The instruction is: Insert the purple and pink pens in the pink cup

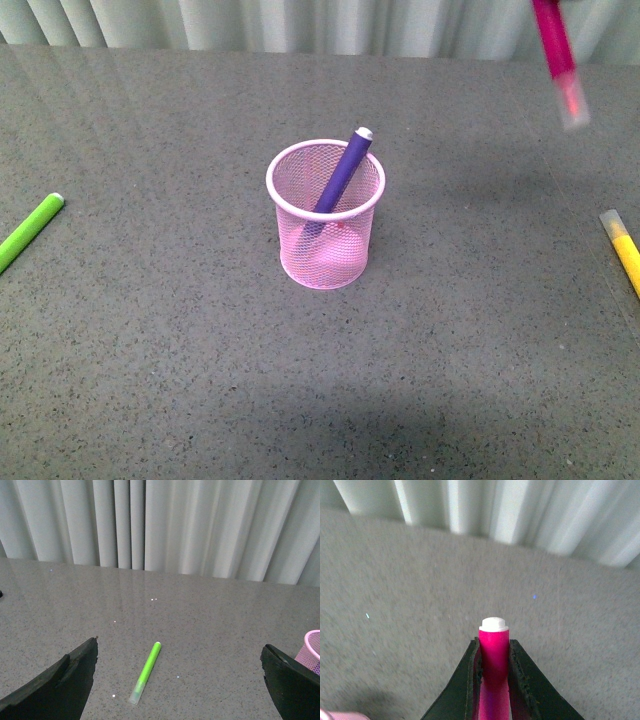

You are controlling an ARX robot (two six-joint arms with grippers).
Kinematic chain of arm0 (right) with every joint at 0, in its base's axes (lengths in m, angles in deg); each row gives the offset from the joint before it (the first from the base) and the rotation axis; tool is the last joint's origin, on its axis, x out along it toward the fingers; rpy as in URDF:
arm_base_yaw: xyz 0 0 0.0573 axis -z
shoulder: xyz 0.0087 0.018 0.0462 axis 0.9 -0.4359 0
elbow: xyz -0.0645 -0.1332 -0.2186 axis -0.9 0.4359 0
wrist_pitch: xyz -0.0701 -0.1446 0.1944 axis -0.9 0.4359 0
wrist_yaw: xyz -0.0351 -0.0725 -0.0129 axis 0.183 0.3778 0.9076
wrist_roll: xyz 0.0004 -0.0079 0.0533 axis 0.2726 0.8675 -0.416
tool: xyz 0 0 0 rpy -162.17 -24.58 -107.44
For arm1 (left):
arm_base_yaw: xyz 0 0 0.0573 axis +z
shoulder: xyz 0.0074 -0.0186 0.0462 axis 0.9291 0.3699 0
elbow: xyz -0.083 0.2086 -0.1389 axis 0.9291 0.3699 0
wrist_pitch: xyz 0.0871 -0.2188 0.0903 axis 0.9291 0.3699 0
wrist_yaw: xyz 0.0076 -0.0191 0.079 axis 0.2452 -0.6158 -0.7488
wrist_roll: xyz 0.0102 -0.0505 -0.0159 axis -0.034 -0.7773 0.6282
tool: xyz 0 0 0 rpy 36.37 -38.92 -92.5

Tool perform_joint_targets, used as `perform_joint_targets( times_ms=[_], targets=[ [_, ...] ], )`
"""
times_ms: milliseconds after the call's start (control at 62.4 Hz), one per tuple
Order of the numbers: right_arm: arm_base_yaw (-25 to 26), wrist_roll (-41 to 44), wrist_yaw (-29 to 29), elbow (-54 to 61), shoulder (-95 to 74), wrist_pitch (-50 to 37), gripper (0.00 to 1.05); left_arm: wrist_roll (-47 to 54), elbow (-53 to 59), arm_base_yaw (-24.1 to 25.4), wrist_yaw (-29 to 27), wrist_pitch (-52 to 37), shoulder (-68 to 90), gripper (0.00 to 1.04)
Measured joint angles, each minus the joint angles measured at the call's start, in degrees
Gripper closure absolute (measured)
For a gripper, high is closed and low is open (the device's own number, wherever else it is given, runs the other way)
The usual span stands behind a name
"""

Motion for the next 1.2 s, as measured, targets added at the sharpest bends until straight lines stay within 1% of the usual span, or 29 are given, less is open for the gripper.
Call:
perform_joint_targets(
  times_ms=[128,225,321,433,593,802,1075,1203],
  targets=[
    [-3.4,-2.9,2.4,0.3,4.1,-1.3,0.96,0.0,0.0,0.0,0.0,0.0,0.0,0.08],
    [-7.1,-6.0,3.6,1.4,3.7,-4.6,0.96,0.0,0.0,0.0,0.0,0.0,0.0,0.08],
    [-10.8,-10.9,5.2,2.1,1.8,-7.4,0.96,0.0,0.0,0.0,0.0,0.0,0.0,0.08],
    [-13.7,-16.5,7.0,2.1,-0.9,-9.8,0.96,0.0,0.0,0.0,0.0,0.0,0.0,0.08],
    [-15.3,-21.0,9.7,2.1,-4.9,-13.5,0.96,0.0,0.0,0.0,0.0,0.0,0.0,0.08],
    [-16.6,-25.6,11.6,2.1,-9.9,-18.1,0.96,0.0,0.0,0.0,0.0,0.0,0.0,0.08],
    [-17.0,-30.6,12.4,2.1,-14.2,-21.2,0.96,0.0,0.0,0.0,0.0,0.0,0.0,0.08],
    [-18.1,-32.6,12.4,2.7,-14.8,-22.0,0.96,0.0,0.0,0.0,0.0,0.0,0.0,0.08]
  ],
)
